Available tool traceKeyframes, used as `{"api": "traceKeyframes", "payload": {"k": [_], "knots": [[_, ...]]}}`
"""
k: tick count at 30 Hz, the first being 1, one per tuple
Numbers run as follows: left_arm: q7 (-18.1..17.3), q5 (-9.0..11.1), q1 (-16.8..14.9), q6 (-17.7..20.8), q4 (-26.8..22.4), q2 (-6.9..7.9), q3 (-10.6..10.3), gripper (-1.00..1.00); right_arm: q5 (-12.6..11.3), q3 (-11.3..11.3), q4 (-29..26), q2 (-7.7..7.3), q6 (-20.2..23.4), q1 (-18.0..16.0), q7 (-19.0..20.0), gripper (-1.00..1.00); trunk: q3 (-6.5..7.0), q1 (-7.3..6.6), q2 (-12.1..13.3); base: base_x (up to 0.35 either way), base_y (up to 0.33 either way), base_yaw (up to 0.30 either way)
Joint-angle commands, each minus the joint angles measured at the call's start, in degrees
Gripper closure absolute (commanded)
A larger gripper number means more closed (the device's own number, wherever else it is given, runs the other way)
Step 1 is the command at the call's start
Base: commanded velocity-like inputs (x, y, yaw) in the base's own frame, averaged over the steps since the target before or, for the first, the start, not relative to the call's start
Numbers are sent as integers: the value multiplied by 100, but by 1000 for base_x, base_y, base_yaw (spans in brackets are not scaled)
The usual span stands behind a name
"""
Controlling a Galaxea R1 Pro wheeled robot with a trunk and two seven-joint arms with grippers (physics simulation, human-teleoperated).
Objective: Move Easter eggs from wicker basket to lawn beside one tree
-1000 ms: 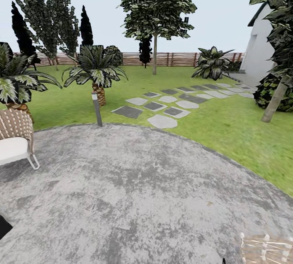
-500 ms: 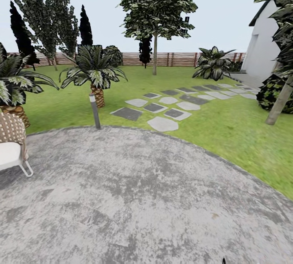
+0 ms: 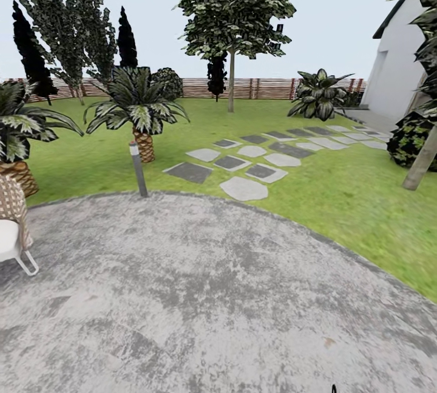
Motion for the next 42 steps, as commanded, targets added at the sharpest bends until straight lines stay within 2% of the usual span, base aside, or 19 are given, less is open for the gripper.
{"api": "traceKeyframes", "payload": {"k": [1,42], "knots": [[-1,8,-6,-17,3,-1,5,-100,-5,-10,3,1,-17,-5,3,-100,-12,7,-11,333,0,0],[-2,8,-4,-8,3,-1,5,-100,-5,-9,3,1,-13,-5,-5,-100,-12,7,-11,333,-7,11]]}}
